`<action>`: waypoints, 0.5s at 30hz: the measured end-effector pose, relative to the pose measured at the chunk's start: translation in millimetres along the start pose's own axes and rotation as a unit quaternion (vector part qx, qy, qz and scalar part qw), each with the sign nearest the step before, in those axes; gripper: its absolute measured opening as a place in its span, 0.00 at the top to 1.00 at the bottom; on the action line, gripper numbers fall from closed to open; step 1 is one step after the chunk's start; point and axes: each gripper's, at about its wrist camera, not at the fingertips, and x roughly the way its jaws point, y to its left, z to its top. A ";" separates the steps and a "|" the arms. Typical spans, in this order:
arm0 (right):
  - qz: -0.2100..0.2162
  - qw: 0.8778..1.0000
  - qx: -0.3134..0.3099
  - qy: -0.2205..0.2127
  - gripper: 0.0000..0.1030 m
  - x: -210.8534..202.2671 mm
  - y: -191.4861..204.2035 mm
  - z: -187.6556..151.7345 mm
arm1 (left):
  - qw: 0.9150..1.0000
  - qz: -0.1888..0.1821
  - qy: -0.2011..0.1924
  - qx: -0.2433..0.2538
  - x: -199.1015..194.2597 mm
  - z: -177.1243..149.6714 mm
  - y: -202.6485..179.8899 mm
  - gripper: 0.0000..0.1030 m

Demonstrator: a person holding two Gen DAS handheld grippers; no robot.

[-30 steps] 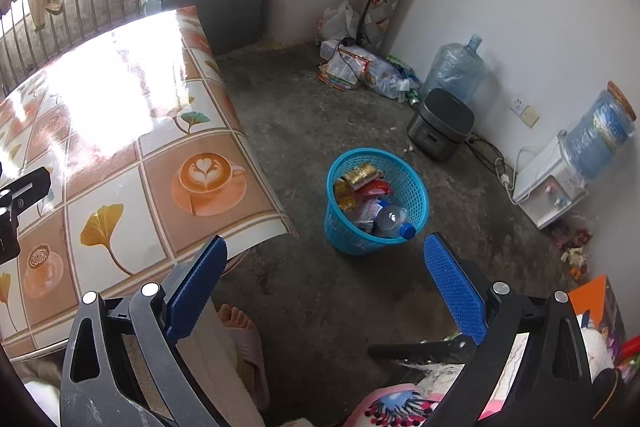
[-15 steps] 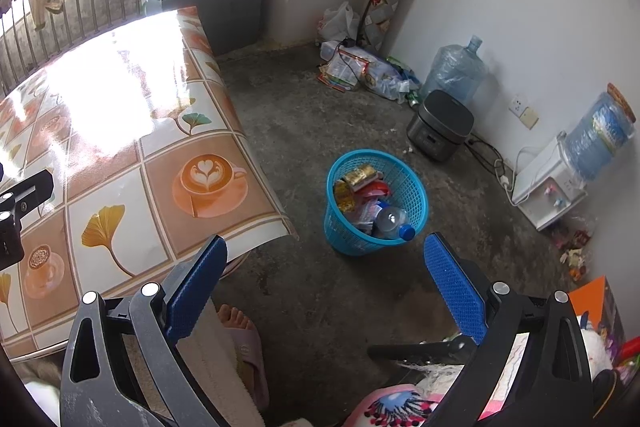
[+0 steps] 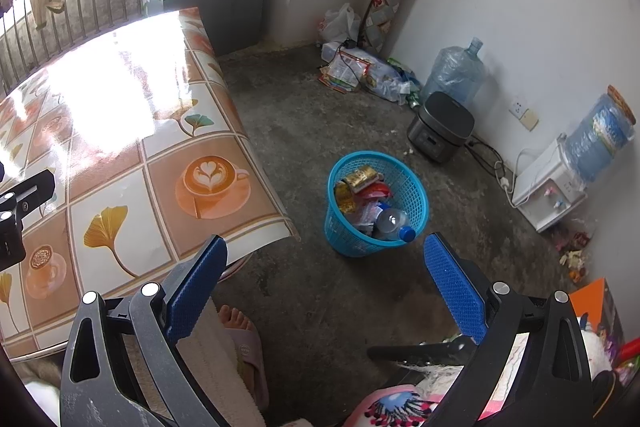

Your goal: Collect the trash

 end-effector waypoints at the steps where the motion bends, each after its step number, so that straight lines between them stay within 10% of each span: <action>1: 0.000 1.000 0.000 0.000 0.08 0.0 0.1 0.1 | 1.000 0.000 0.001 -0.001 -0.1 -0.2 0.2 0.05; 15: -0.001 1.000 -0.001 -0.001 0.08 -0.7 0.8 1.4 | 1.000 -0.001 0.001 -0.005 -2.1 0.3 2.0 0.05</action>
